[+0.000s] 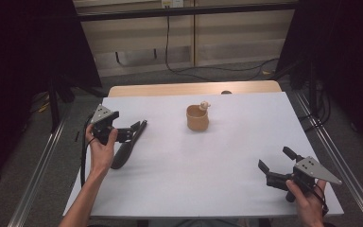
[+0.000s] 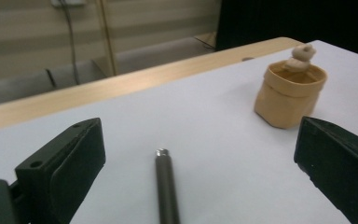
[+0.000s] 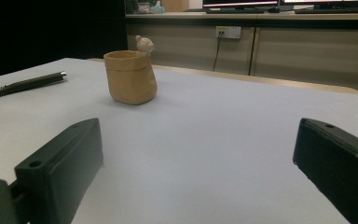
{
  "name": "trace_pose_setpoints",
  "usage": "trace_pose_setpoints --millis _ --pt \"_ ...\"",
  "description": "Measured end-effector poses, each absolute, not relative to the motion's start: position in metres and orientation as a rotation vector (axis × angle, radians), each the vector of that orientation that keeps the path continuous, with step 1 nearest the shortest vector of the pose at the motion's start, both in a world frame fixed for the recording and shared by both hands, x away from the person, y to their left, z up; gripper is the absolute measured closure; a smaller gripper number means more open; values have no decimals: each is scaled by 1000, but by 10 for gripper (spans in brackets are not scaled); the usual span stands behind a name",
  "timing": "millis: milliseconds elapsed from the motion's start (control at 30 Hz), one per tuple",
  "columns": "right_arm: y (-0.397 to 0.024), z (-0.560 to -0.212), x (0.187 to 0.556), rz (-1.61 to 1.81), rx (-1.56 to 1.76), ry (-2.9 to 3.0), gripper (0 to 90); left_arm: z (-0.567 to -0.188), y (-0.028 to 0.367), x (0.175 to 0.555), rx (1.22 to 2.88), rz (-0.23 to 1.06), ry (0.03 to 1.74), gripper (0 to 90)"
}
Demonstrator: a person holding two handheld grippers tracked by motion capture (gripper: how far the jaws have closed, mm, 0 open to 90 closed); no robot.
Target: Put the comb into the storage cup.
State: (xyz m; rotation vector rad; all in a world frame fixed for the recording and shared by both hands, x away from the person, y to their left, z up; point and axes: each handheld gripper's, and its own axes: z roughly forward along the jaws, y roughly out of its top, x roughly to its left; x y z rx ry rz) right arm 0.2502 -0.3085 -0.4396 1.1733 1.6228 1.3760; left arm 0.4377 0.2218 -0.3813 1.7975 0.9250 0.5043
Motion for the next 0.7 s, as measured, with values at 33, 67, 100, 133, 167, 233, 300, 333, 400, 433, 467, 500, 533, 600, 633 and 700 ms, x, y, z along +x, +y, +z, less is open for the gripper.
trace_pose_setpoints --millis 33,67,100,133,167,233,300,333,400,433,467,500,533,600,633,700 --pt "-308 -440 250 1377 1172 1624 7 -381 222 438 1798 504 925 27" --pt "-308 -440 250 1377 1171 1627 5 -382 221 439 1825 513 917 27" --pt "-308 -440 250 1377 1171 1627 5 -383 221 439 1832 512 922 27" --pt "-308 -440 250 1377 1171 1627 5 -383 221 439 1836 497 922 27" --pt "-309 -440 251 1375 1170 1630 5 -382 222 439 1841 487 921 29" --pt "-308 -440 251 1372 1171 1632 5 -381 223 440 1861 471 920 28" --pt "-308 -440 251 1372 1167 1635 5 -380 223 443 1888 478 930 28" --pt "-308 -440 251 1371 1163 1637 5 -380 223 445 1900 462 935 43" --pt "-308 -440 251 1370 1162 1638 5 -381 223 449 1943 449 936 45" --pt "-308 -440 251 1376 1164 1637 5 -382 223 451 1954 452 938 49" --pt "-308 -440 251 1376 1164 1637 5 -383 223 452 1955 452 944 49" --pt "-308 -440 251 1375 1163 1638 5 -385 223 454 1960 438 949 58" --pt "-308 -440 251 1372 1163 1638 5 -386 223 456 1968 426 951 66" --pt "-307 -440 251 1371 1160 1642 4 -388 222 459 1997 413 960 65" --pt "-307 -440 251 1371 1160 1642 4 -389 222 461 2020 394 957 65" --pt "-307 -441 251 1371 1155 1645 4 -389 222 464 2060 353 961 65"
